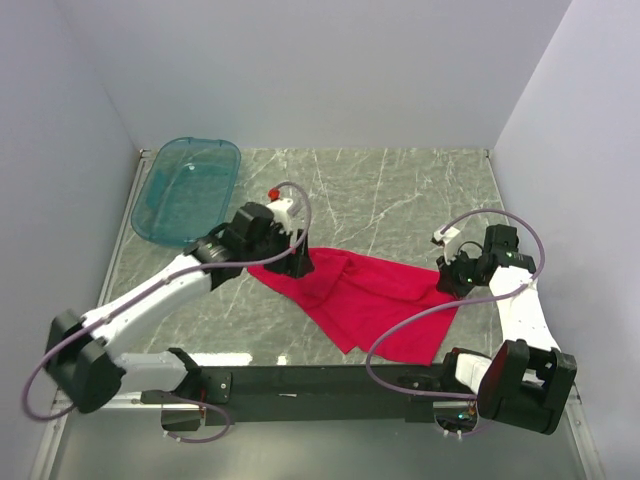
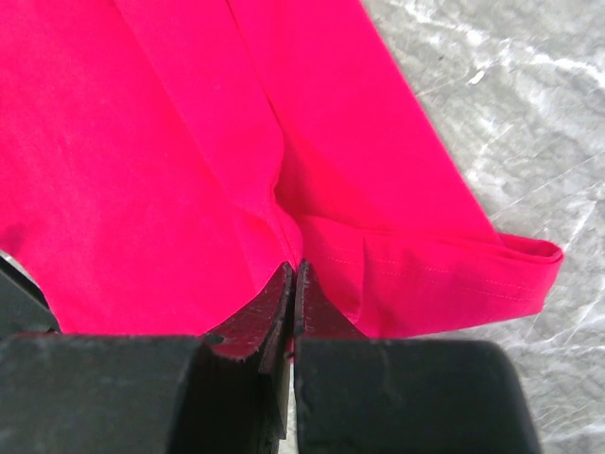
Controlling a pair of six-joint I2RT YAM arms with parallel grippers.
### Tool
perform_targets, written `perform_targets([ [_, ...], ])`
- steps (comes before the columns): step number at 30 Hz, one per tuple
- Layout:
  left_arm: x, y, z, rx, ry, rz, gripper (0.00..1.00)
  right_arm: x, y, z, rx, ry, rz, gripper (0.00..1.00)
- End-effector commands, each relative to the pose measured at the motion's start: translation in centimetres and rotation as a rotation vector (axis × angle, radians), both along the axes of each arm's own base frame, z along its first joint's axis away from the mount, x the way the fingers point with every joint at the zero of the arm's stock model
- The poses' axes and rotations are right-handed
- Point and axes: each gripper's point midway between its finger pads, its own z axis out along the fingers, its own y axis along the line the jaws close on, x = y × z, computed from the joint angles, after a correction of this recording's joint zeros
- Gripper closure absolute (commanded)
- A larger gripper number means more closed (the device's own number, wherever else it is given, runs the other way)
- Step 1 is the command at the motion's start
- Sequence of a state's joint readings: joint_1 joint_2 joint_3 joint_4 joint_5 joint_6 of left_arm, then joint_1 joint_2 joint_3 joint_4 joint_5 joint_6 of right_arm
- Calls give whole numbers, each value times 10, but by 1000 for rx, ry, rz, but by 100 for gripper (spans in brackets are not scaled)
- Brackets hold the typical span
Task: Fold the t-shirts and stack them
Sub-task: Flatten the tshirt out
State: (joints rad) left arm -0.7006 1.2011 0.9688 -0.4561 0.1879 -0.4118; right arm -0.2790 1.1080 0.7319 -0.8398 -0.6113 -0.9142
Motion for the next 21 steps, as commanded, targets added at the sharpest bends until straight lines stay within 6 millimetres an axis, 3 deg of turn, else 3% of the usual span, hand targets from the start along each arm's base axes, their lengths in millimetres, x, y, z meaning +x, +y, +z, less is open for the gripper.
perform_targets([
  [1, 24, -1, -38, 89, 66, 91, 23, 13, 0, 15, 16, -45, -8, 100],
  [7, 29, -18, -65, 77, 172, 112, 32, 10, -4, 10, -5, -42, -16, 100],
  [21, 19, -24, -117, 132, 332, 105, 45, 13, -3, 7, 11, -27, -20, 100],
])
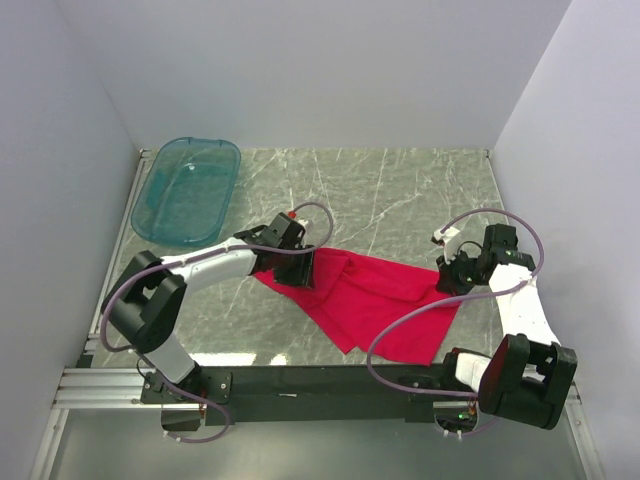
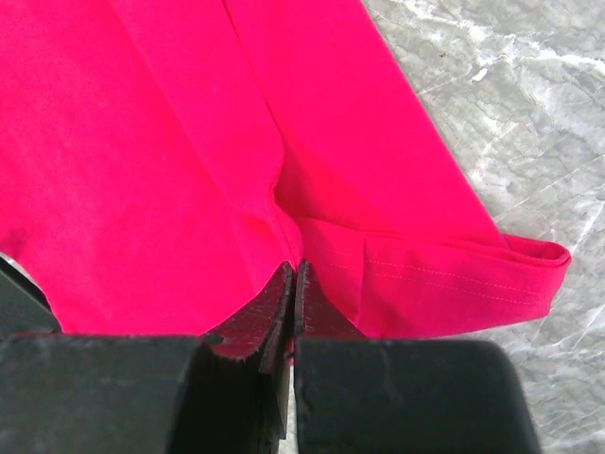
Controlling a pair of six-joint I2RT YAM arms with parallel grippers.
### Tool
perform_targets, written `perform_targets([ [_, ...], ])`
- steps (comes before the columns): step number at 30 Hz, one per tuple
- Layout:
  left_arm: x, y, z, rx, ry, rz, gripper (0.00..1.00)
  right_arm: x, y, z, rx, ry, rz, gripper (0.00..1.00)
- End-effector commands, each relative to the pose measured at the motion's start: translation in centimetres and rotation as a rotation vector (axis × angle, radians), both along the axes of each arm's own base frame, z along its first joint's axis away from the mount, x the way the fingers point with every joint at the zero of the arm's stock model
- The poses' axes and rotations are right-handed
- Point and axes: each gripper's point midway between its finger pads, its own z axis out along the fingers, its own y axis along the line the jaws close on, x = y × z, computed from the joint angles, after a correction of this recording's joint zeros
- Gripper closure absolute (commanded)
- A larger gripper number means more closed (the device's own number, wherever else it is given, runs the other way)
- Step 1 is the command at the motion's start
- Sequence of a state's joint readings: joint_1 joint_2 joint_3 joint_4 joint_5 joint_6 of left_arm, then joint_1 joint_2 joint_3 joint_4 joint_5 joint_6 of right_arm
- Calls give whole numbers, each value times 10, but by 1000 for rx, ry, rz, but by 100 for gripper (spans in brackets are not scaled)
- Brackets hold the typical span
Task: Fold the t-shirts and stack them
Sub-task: Flatten the tshirt out
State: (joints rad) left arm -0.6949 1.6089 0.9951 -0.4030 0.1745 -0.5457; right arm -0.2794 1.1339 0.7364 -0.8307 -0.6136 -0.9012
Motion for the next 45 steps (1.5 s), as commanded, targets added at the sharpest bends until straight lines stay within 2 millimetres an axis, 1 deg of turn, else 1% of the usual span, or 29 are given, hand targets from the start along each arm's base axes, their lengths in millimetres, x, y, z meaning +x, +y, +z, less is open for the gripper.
perform_targets([
  [1, 4, -9, -1, -29, 8, 3, 45, 11, -3, 10, -2, -46, -10, 100],
  [4, 5, -9, -6, -20, 13, 3, 47, 10, -3, 9, -2, -43, -7, 100],
  [7, 5, -14, -3, -44, 15, -11, 60, 10, -3, 9, -1, -42, -8, 100],
  [8, 6, -16, -2, -52, 10, -13, 68, 10, -3, 9, 0, -43, -11, 100],
  [10, 5, -19, 4, -72, 0, -23, 76, 10, -3, 10, -1, -42, -10, 100],
  [11, 5, -21, 7, -81, -6, -28, 86, 10, -3, 10, -1, -42, -9, 100],
  [14, 6, -23, 18, -108, -30, -37, 100, 10, -5, 13, -5, -48, -11, 100],
  [17, 12, -17, 35, -100, -97, -22, 100, 12, -5, 25, -7, -65, -5, 100],
  [18, 16, -13, 54, -112, -157, -16, 100, 12, -4, 31, -11, -80, 1, 100],
  [20, 26, 1, 77, -80, -264, 21, 100, 16, -5, 53, -20, -124, 1, 100],
  [21, 29, 5, 112, -115, -354, 37, 100, 17, -5, 67, -30, -159, 6, 100],
  [23, 33, 18, 148, -121, -470, 59, 100, 20, -3, 101, -36, -227, 23, 100],
  [24, 36, 32, 189, -148, -587, 112, 100, 19, -2, 117, -43, -262, 26, 100],
  [25, 36, 40, 210, -168, -649, 134, 100, 19, 1, 145, -48, -315, 37, 100],
  [26, 35, 46, 232, -186, -717, 142, 100, 17, 2, 161, -55, -348, 41, 100],
  [27, 28, 61, 270, -234, -818, 185, 100, 15, 4, 180, -64, -395, 44, 100],
  [28, 24, 68, 293, -267, -877, 201, 100, 13, 5, 212, -84, -468, 46, 100],
  [29, 21, 75, 319, -307, -954, 218, 100, 9, 7, 234, -91, -526, 40, 100],
  [30, 9, 89, 355, -358, -1040, 243, 100, 4, 9, 273, -112, -624, 31, 100],
  [31, 3, 94, 375, -399, -1081, 256, 100, 0, 10, 295, -133, -690, 34, 100],
  [32, -9, 105, 414, -458, -1169, 267, 100, -6, 12, 319, -132, -748, 8, 100],
  [33, -16, 110, 433, -493, -1210, 270, 100, -16, 15, 366, -162, -881, -3, 100],
  [34, -24, 112, 452, -530, -1247, 257, 100, -23, 17, 389, -167, -947, -20, 100],
  [35, -38, 121, 488, -595, -1319, 263, 100, -30, 19, 410, -140, -988, -61, 100],
  [36, -46, 125, 505, -629, -1354, 253, 100, -48, 24, 455, -155, -1128, -77, 100],
  [38, -68, 133, 547, -719, -1437, 230, 100, -67, 30, 493, -100, -1229, -134, 100],
  [39, -77, 137, 565, -762, -1477, 226, 100, -86, 33, 525, -103, -1345, -158, 100],
  [42, -100, 148, 603, -852, -1555, 211, 100, -117, 40, 568, -37, -1490, -219, 100],
  [45, -103, 155, 617, -871, -1595, 236, 100, -128, 35, 588, 12, -1563, -289, 100],
])
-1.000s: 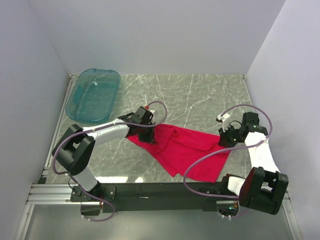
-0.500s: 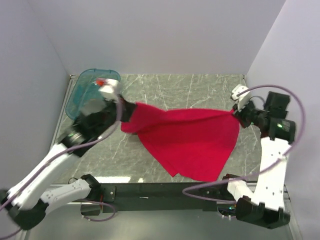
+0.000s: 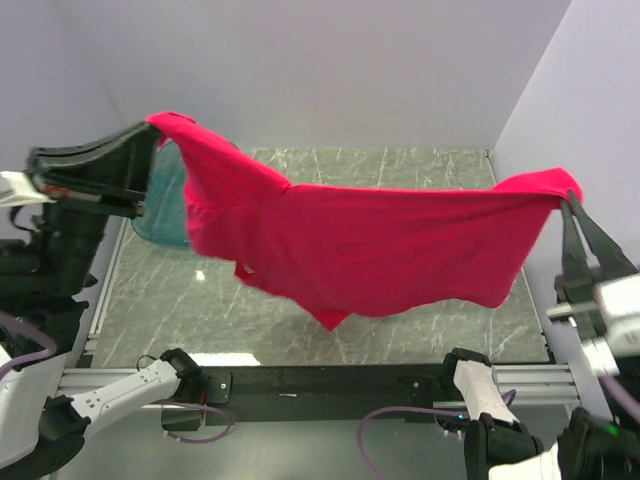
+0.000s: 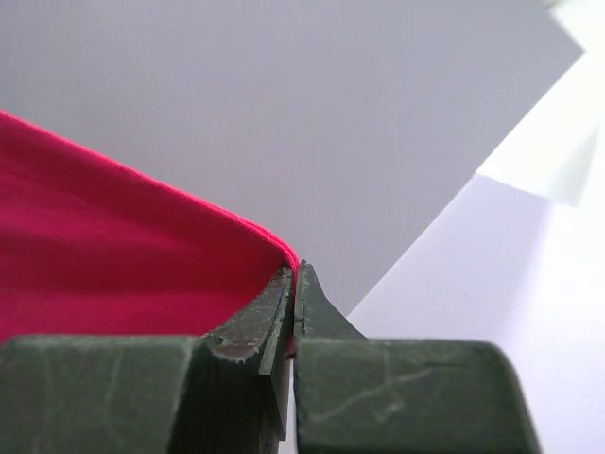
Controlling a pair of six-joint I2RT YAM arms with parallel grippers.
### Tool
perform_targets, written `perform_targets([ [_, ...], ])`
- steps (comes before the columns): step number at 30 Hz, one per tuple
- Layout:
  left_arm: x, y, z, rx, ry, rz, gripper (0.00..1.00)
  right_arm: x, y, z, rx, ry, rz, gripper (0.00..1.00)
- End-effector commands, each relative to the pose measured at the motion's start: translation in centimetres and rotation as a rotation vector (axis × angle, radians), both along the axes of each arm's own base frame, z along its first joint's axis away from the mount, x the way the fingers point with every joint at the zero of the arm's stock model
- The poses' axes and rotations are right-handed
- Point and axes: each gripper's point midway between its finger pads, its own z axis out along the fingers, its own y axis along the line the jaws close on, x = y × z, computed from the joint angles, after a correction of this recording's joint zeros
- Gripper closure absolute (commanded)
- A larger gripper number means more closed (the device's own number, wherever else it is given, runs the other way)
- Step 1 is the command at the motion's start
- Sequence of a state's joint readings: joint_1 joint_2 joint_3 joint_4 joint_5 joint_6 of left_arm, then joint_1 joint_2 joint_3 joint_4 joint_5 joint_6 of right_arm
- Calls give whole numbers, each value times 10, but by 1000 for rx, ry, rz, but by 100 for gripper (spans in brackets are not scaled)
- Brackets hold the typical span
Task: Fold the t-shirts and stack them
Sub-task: Flatten the tshirt out
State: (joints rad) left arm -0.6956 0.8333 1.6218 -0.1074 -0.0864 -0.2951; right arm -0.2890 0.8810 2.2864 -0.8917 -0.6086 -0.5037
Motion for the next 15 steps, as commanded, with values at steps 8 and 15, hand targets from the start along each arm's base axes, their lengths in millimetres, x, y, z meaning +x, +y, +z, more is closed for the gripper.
perform_targets([
  [8, 97, -31, -38, 99, 108, 239, 100, 131, -62, -49, 280, 214, -101, 100],
  [15, 214, -109, -210, 327, 445, 208, 100, 233, -81, -236, 311, 597, -74, 100],
])
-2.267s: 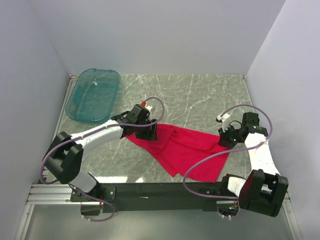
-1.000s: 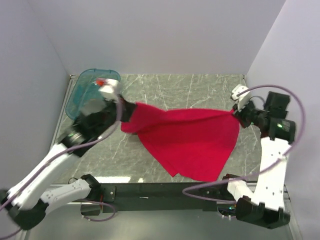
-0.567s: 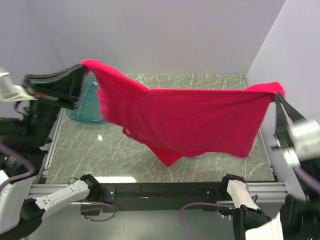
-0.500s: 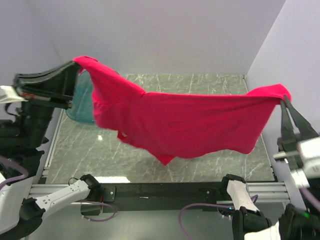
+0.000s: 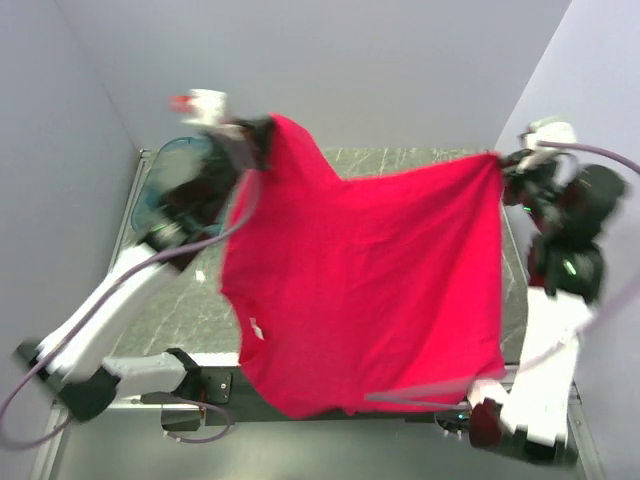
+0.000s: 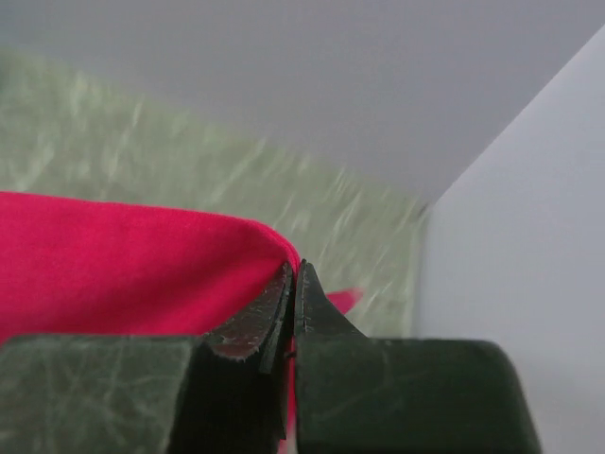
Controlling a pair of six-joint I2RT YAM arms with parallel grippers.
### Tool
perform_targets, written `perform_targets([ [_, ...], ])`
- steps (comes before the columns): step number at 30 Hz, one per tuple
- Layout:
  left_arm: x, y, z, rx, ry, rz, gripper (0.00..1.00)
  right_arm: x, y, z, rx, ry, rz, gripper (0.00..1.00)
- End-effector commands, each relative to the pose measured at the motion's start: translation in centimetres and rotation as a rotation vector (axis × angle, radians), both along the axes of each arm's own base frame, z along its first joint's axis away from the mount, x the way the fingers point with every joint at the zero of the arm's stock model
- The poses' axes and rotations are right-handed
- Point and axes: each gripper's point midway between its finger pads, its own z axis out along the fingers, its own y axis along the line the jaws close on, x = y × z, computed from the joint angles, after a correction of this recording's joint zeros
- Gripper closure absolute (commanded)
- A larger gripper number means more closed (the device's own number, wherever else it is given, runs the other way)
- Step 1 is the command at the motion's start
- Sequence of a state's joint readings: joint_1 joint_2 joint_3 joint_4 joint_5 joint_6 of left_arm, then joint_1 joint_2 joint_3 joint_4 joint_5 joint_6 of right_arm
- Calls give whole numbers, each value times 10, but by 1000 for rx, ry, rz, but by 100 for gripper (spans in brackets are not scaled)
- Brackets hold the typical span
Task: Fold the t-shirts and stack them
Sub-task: Flatten the tshirt out
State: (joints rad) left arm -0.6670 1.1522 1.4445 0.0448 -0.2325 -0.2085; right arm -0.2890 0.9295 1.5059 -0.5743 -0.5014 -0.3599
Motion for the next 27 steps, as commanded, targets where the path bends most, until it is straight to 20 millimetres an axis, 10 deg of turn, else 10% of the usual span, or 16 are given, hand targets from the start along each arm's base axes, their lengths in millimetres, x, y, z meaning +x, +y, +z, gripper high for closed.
perform_targets([
  [1, 58, -32, -107, 90, 221, -12, 100, 37, -10, -78, 0, 116, 24, 100],
  [5, 120, -59, -222, 182, 442, -28, 100, 75, -8, -205, 40, 379, 94, 100],
  [10, 184, -65, -306, 238, 621, 28, 100, 119, -4, -295, 13, 592, 91, 100],
  [16, 242, -36, -328, 221, 693, 191, 100, 169, -17, -332, 44, 712, -24, 100],
  [27, 322, -20, -332, 140, 673, 274, 100, 252, -39, -337, 91, 733, -243, 100],
])
